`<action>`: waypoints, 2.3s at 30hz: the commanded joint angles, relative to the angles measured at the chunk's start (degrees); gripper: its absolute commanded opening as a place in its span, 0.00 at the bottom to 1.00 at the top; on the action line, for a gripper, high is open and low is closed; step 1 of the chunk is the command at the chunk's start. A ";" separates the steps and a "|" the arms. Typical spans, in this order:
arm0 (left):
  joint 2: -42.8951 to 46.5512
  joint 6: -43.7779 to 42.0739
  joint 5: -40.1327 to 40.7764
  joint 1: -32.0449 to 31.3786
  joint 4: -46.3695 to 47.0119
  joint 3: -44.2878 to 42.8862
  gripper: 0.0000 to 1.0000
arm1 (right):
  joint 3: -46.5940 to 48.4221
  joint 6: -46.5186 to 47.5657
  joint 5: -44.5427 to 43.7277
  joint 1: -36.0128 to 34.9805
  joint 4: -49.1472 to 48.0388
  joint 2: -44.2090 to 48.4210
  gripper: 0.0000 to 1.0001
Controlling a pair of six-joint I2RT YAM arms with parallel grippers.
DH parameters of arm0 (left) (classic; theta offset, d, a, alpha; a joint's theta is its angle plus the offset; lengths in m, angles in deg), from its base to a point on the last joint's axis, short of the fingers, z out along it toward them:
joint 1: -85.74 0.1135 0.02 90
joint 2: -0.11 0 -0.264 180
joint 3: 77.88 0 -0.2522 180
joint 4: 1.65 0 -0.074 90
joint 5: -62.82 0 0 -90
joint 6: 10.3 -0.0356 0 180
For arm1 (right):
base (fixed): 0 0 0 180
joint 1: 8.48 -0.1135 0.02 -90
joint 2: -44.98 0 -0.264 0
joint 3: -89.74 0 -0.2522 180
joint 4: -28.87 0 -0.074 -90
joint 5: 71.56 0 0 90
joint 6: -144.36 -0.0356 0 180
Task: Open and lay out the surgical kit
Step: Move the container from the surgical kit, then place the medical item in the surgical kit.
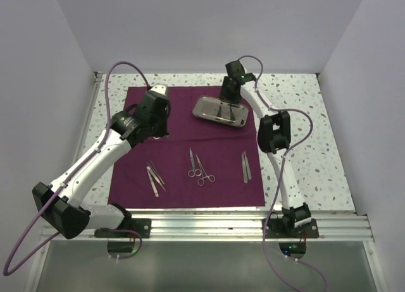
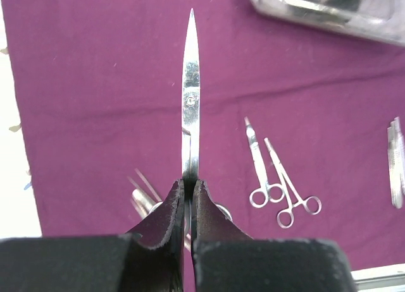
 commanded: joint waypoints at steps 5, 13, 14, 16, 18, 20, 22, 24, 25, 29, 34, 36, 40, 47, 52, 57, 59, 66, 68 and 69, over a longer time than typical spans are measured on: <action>2.96 1.30 2.68 0.16 -5.02 -0.46 0.00 | 1.62 0.51 -3.34 1.08 3.78 -7.89 0.55; 3.57 1.38 1.19 0.16 -5.55 0.77 0.00 | -0.04 -1.07 -5.01 2.13 -3.26 -7.37 0.57; 3.57 1.47 1.01 0.16 -5.64 0.77 0.00 | 0.14 -1.42 -5.01 2.39 -3.35 -7.11 0.57; 3.66 1.56 0.48 0.16 -5.64 0.59 0.00 | -1.08 -2.65 -4.22 3.18 -3.96 -4.66 0.58; 3.83 1.73 0.04 0.16 -5.20 1.46 0.00 | -8.44 -3.09 -0.03 3.62 -9.89 -0.54 0.64; 4.10 2.17 -0.31 0.16 -3.89 2.78 0.00 | -18.46 -3.36 3.50 3.97 -15.54 7.46 0.69; 4.97 2.61 -0.92 0.16 -2.57 5.77 0.00 | -24.53 -3.45 8.76 4.24 -21.96 14.56 0.77; 5.76 3.49 -1.89 0.08 -0.11 8.75 0.00 | -25.52 -3.80 11.94 4.24 -23.03 17.93 0.84; 6.03 4.19 -2.33 0.08 1.90 9.98 0.00 | -25.61 -3.97 15.00 4.24 -22.60 21.34 0.85; 6.29 6.21 -4.96 -0.80 7.97 15.70 0.00 | -30.26 -4.33 18.28 4.24 -21.80 33.45 0.88; 3.49 11.21 -7.87 -2.73 15.62 22.47 0.00 | -40.79 -2.75 18.20 4.24 -20.84 48.86 0.92; 0.68 13.33 -8.22 -3.96 16.51 23.70 0.00 | -45.97 -1.87 17.32 4.24 -19.79 55.01 0.93; -2.66 16.15 -9.19 -7.47 22.82 25.64 0.00 | -54.95 -0.99 16.79 4.24 -17.59 62.58 0.95; -13.72 17.03 -8.05 -13.10 26.00 22.40 0.00 | -64.81 -0.46 15.91 4.24 -15.39 69.80 0.98; -16.91 17.90 -8.31 -14.60 24.26 20.11 0.38 | -64.02 1.38 14.86 4.33 -13.37 71.03 0.98; -14.45 18.17 -6.20 -15.92 18.20 15.02 0.76 | -63.41 2.70 14.94 4.24 -12.66 71.91 0.98; -12.27 18.08 -4.37 -15.83 15.12 11.51 0.85 | -63.58 2.70 16.17 4.24 -13.71 72.70 0.98; 0.74 11.59 2.32 -15.83 8.16 6.65 0.87 | -65.84 1.39 16.52 4.24 -12.40 76.20 0.98; 6.78 9.04 3.81 -15.83 8.51 8.40 0.90 | -69.63 0.42 17.66 4.24 -16.24 79.28 0.98; 9.00 8.07 4.69 -15.92 9.03 9.28 0.92 | -74.52 -0.89 18.19 4.15 -18.35 81.73 0.98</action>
